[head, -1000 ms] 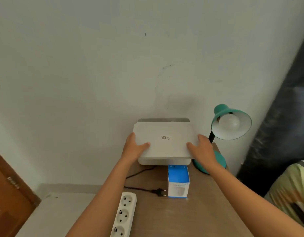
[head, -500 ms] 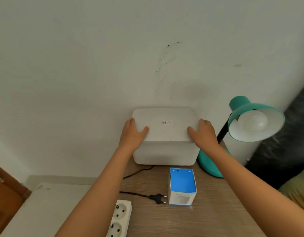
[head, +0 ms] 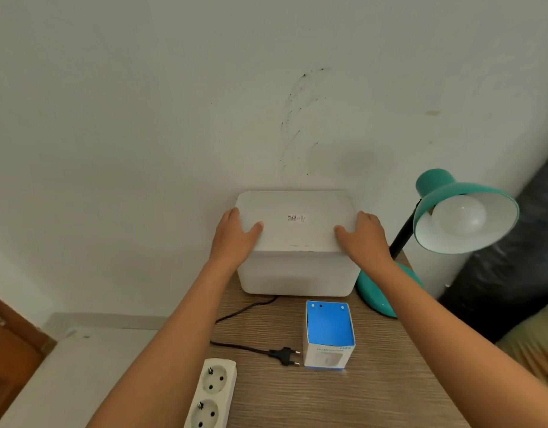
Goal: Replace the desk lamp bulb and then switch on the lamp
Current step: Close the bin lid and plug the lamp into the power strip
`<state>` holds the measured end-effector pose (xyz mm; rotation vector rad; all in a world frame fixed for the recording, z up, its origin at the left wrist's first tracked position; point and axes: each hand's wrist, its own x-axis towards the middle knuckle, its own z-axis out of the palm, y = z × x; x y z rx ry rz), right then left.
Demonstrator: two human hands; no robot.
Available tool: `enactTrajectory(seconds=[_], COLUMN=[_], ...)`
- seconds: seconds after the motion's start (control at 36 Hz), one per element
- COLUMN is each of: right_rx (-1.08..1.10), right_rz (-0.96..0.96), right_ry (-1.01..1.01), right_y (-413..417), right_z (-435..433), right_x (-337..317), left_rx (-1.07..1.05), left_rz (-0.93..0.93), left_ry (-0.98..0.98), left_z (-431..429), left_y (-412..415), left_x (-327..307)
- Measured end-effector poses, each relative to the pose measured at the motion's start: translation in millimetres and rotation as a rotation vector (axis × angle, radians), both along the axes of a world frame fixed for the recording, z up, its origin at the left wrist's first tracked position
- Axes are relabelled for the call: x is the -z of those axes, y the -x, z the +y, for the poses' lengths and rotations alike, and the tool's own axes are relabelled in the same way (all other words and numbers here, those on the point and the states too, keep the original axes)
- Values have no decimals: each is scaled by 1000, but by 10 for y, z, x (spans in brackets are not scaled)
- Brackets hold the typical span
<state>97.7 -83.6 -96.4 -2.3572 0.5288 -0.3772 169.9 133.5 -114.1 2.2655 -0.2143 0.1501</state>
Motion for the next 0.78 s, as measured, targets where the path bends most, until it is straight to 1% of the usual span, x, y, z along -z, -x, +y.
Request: enactTrajectory(seconds=[0.47,0.67,0.78], right_rx=[-15,-43,-53], right_rz=[32,98,105], right_ry=[19,-4,13], right_y=[-9,26,105], right_z=[-40,-58,-46], right_x=[82,-22,-152], left_rx=[-1,25,30], left_rz=[30,56,31], left_ry=[-16,-74,-46], left_z=[-23,8,54], left_y=[-41,-9,113], left_x=[54,-78,-241])
